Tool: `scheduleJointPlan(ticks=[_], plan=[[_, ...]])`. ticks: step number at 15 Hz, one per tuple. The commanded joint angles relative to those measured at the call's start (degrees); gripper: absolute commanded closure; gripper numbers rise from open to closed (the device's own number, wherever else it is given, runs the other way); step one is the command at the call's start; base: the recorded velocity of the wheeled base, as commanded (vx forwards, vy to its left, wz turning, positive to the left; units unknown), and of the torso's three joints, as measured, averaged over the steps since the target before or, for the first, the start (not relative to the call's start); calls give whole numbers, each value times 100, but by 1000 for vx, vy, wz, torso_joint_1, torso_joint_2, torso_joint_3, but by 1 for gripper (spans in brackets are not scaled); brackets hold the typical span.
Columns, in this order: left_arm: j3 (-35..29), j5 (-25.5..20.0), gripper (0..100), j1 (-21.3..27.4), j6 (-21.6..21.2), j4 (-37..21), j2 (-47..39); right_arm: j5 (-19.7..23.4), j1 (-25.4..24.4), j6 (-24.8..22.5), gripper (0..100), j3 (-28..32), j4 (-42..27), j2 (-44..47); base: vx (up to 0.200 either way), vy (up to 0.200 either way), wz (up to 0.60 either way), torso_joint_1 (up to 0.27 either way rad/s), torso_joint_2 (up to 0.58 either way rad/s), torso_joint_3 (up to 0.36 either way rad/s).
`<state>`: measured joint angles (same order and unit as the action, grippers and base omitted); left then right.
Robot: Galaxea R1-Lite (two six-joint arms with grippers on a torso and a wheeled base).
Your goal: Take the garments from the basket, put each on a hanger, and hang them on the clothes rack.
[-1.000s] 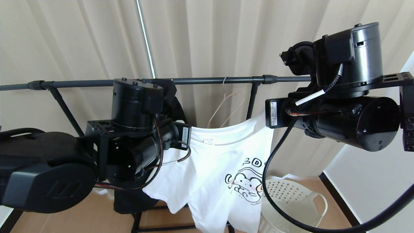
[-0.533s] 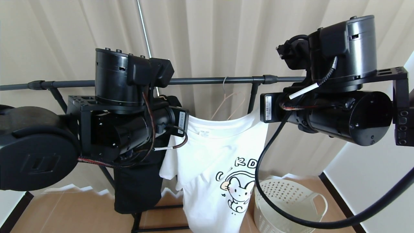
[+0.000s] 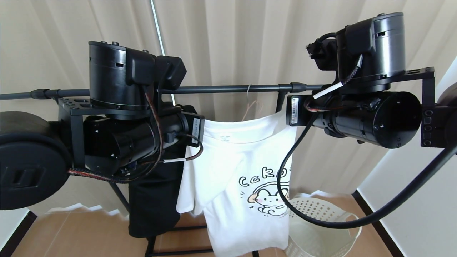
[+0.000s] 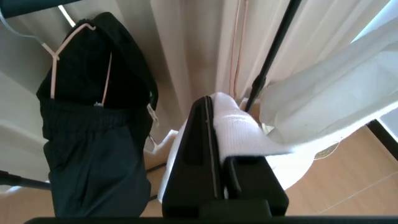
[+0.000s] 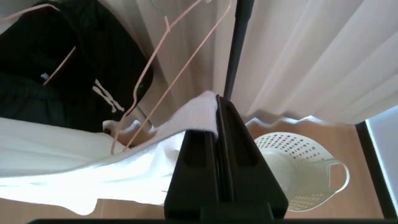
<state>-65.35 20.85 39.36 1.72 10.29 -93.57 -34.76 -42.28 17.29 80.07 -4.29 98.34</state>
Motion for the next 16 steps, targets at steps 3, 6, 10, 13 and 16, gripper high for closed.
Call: scheduleJointPlan(ticks=[3,6,10,13,16], plan=[[-162,-142,100,-8,-66,17,50,-154,88,12,100,106,-2,10,0,0,0,0,0,0],[-215,-467,100,-148,-198,43,296,-233,88,99,100,185,517,-8,0,0,0,0,0,0],[-338,-476,100,-245,-471,52,481,-251,167,82,100,149,1413,-131,0,0,0,0,0,0],[-355,-485,100,-245,-480,52,445,-242,158,47,100,97,1361,-228,0,0,0,0,0,0],[-970,-722,100,-456,-497,79,-108,-242,158,-683,100,-598,1370,-562,0,0,0,0,0,0]])
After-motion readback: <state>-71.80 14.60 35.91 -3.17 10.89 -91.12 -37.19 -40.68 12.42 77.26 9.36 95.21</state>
